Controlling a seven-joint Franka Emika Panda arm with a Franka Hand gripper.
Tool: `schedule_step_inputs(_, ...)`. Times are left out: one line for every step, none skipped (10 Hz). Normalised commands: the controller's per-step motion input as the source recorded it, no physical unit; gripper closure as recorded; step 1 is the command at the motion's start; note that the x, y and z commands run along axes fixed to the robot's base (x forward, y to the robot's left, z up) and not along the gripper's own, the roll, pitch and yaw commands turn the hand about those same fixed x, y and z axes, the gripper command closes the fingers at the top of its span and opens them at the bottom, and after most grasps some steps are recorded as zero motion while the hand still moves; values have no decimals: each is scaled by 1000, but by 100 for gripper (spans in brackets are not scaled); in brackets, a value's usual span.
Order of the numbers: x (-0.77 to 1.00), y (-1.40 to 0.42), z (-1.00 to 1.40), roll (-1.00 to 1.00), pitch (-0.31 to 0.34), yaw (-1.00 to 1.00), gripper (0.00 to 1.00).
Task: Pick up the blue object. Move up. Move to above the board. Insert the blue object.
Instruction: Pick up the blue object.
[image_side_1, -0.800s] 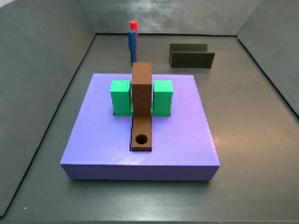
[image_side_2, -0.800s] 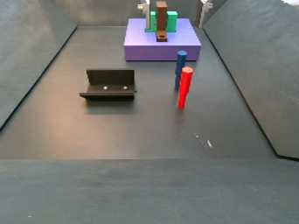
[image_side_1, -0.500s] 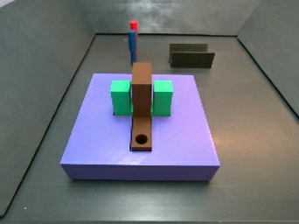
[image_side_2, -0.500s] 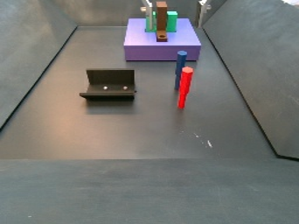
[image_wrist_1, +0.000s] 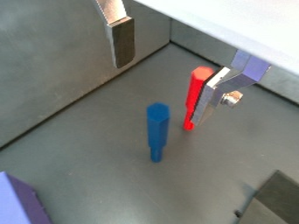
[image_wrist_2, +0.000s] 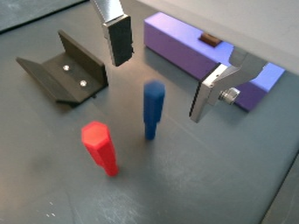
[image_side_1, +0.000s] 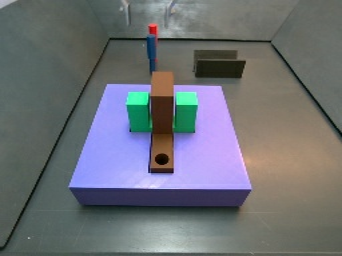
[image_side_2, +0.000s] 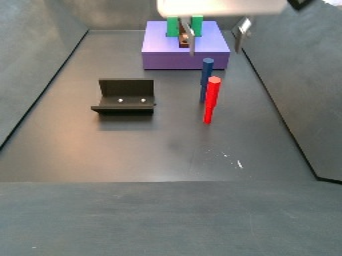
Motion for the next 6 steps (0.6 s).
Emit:
schedule_step_inputs(0,-111,-360,-123,-91,0,0)
schedule_step_inputs(166,-229,-314,-104,-30,0,0)
schedule_step_inputs(220,-183,-360,-86,0,-34,0)
schedule_step_inputs(0,0,-517,-19,-13,-57,0)
schedule_step_inputs(-91,60,-509,0,-11,-66,0)
schedule_step_inputs(-146,100,-357,0,-13,-54,0)
